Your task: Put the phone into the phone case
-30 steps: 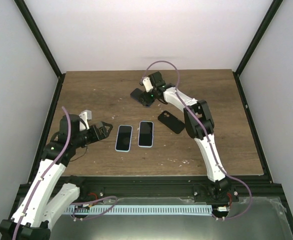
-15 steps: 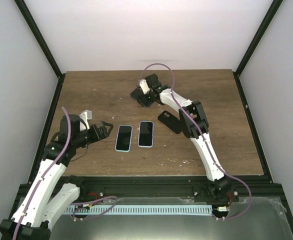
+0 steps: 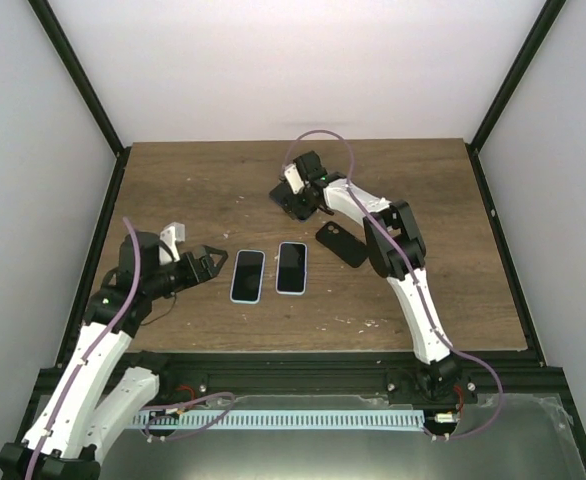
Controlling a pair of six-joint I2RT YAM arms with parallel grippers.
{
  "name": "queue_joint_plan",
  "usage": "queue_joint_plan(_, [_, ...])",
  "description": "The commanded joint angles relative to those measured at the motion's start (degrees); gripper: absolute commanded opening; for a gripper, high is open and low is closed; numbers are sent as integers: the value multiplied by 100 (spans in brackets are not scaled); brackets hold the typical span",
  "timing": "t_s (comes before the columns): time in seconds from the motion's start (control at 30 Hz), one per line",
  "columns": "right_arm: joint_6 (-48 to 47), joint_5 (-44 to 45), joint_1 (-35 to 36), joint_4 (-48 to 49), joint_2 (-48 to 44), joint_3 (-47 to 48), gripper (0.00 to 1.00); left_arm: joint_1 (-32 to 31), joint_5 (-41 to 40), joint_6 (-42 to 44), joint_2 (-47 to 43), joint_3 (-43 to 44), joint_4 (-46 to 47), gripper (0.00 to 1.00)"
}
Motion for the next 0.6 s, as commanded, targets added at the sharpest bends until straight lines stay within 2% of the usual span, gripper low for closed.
queue_joint_plan(0.0, [151,269,-167,-277,-575,-435,69,-172,104,-238,-28,-217,334,95])
queue_joint_plan(0.27, [602,604,-695,-438,-1137,-1024,66,-789,82,-540,547,-467,948,93])
queue_joint_plan(0.57, [1410,1006,-724,-747,-1777,-2294,65,-1239,63,-750,1407,-653,2021,91])
